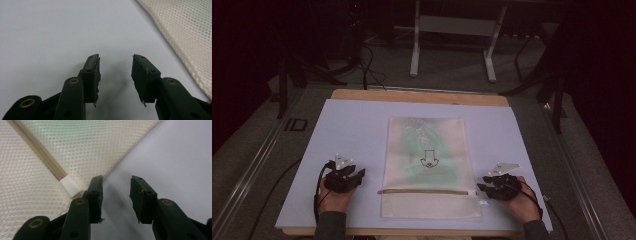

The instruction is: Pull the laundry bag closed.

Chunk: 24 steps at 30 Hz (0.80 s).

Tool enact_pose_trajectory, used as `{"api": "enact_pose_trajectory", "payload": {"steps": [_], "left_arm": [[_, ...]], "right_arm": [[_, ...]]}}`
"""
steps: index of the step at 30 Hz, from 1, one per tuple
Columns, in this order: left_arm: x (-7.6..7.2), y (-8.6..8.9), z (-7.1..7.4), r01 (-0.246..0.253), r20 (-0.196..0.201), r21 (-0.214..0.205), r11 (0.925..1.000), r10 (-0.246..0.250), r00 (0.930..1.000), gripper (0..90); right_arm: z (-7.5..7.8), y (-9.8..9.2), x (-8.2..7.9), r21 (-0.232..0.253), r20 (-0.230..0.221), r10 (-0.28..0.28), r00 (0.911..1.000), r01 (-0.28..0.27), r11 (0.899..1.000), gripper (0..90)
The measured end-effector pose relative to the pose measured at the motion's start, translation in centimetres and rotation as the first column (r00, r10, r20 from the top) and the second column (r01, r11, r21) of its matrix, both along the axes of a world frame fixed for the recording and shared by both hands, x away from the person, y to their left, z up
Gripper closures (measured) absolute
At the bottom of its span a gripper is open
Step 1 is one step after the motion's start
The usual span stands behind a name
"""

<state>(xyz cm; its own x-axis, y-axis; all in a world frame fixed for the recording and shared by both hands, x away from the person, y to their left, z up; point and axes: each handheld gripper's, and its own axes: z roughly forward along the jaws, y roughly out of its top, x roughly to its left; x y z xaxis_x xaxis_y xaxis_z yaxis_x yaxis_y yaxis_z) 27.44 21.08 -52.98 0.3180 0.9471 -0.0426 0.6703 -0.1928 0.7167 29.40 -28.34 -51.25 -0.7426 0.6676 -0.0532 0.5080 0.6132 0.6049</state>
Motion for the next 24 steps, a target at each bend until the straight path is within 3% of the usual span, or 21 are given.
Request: {"api": "enact_pose_trajectory", "payload": {"steps": [11,24], "left_arm": [[-0.2,0.2,0.1,-0.001,0.005,-0.013,0.9999,0.001,1.0,57.6],[-0.2,0.3,0.0,0.017,0.0,-0.026,0.9995,-0.017,0.9998,61.1]], "right_arm": [[0.8,1.3,-0.2,-0.036,-0.022,0.062,0.9978,-0.063,0.997,61.2],[1.6,3.5,0.2,-0.102,-0.046,0.155,0.9868,-0.159,0.982,62.2]]}}
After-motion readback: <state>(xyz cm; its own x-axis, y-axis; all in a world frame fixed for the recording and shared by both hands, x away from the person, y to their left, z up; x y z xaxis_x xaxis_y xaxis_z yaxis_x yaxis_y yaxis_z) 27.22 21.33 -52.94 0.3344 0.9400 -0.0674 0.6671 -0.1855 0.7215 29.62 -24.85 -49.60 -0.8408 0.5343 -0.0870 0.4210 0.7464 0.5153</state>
